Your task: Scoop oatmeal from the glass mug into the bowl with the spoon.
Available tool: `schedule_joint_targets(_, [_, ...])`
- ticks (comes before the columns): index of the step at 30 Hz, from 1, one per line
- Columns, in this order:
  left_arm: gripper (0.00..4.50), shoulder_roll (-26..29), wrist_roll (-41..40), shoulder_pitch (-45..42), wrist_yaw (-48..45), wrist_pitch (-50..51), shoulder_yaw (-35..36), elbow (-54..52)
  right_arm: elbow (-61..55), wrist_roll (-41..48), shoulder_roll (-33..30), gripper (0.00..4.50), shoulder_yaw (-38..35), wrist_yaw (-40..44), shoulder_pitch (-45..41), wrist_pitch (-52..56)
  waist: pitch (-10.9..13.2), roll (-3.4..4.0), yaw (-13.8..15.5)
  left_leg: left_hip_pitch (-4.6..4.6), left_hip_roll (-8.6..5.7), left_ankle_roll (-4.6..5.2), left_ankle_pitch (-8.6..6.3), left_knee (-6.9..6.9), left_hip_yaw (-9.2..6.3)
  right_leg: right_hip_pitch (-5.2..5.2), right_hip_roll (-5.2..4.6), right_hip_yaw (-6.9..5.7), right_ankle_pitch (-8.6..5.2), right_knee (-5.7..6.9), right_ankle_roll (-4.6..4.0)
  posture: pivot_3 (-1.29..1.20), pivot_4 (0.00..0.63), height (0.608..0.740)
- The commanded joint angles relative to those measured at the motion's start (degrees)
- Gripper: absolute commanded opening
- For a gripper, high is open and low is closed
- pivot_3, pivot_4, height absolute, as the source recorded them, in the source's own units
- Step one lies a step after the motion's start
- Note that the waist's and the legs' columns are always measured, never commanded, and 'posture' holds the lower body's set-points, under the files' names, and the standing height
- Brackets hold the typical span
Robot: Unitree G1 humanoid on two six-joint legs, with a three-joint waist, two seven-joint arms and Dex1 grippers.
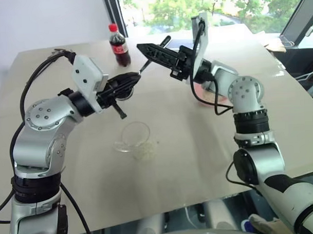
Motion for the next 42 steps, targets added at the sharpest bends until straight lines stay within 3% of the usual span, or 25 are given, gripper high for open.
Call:
schedule_joint_targets(1, [0.0,0.9,0.4,0.4,0.0,-0.6,0.8,-1.2,-1.7,0.3,0.0,1.39,-0.8,1.2,-2.1,-0.8,0.0,0.01,0.0,0.0,0.0,0.0,0.0,0.0,0.0,0.0,0.0,0.0,0.0,0.0,0.0,0.0,0.15,0.74])
schedule_joint_targets(4, [0.0,0.8,0.2,0.6,-0.1,-0.3,0.7,-1.3,-1.8,0.2,-0.1,0.01,-1.0,1.0,-2.1,-0.8,0.0,0.02,0.0,0.0,0.01,-0.01,0.0,0.0,-0.01,-0.01,0.02,-0.01,0.0,0.0,0.0,0.0,0.15,0.74])
schedule_joint_targets(9, [0.0,0.9,0.4,0.7,0.6,1.0,1.3,-0.1,-1.9,-1.9,-0.4,0.01,-0.1,0.7,-1.7,-2.0,0.0,0.02,0.0,0.0,0.0,-0.01,0.0,0.01,-0.01,0.0,0.0,0.0,0.0,0.02,0.0,0.0,0.15,0.74])
schedule_joint_targets(12, [0.97,0.6,1.6,1.0,1.7,0.2,1.8,0.2,-2.4,-2.7,-0.1,0.0,0.1,0.2,-1.2,-2.2,0.0,0.02,0.0,0.01,0.0,-0.01,0.01,0.01,-0.01,-0.01,0.01,0.0,0.0,0.03,0.0,0.0,0.15,0.74])
schedule_joint_targets(15, [2.3,0.6,2.6,1.2,3.3,0.1,2.1,-0.5,-2.9,-3.0,0.2,0.0,-0.2,-0.5,-0.9,-2.7,0.0,0.02,0.0,0.0,0.0,-0.01,0.01,0.01,-0.01,-0.01,0.01,0.0,0.0,0.02,0.0,0.0,0.15,0.74])
schedule_joint_targets(23, [2.3,0.4,-0.7,6.5,5.3,-1.0,14.2,0.2,1.1,-6.2,-2.5,0.0,-4.9,-3.0,-2.1,-8.7,0.0,0.03,-0.1,0.0,0.02,-0.02,0.01,0.0,-0.01,-0.03,0.0,0.01,0.0,0.02,0.0,0.0,0.15,0.74])
schedule_joint_targets(26, [2.3,2.3,-3.1,17.8,1.8,3.7,19.7,-2.5,1.9,-6.4,-5.5,0.0,-7.7,-4.6,-2.1,-9.1,0.0,0.06,-0.3,0.01,0.02,-0.02,0.01,-0.01,0.02,-0.03,0.0,0.04,0.0,0.01,0.0,0.0,0.15,0.74])
schedule_joint_targets(30, [2.3,0.2,-7.2,32.3,-2.8,3.4,24.5,-8.2,0.8,-6.0,-9.3,0.0,-9.9,-5.4,-0.8,-7.3,0.1,0.18,-0.1,-0.02,0.06,-0.02,0.01,-0.08,0.11,-0.08,-0.01,0.1,-0.01,-0.04,0.0,0.0,0.15,0.74])
schedule_joint_targets(36, [2.3,-4.8,-12.6,45.9,-7.2,1.5,28.1,-13.5,0.3,-6.1,-14.2,0.0,-12.7,-6.4,0.2,-6.1,0.1,0.2,0.2,0.04,0.1,-0.02,0.01,-0.06,0.1,-0.01,-0.06,0.04,0.07,0.02,-0.1,0.0,0.15,0.74])
schedule_joint_targets(42, [2.3,-5.4,-11.7,53.6,-10.8,-1.4,26.6,-14.8,0.7,-6.2,-17.0,0.0,-13.2,-6.8,0.6,-5.3,0.1,0.21,0.1,0.13,0.12,0.0,0.0,-0.06,0.2,0.05,-0.01,0.11,0.07,0.04,-0.11,0.0,0.15,0.74])
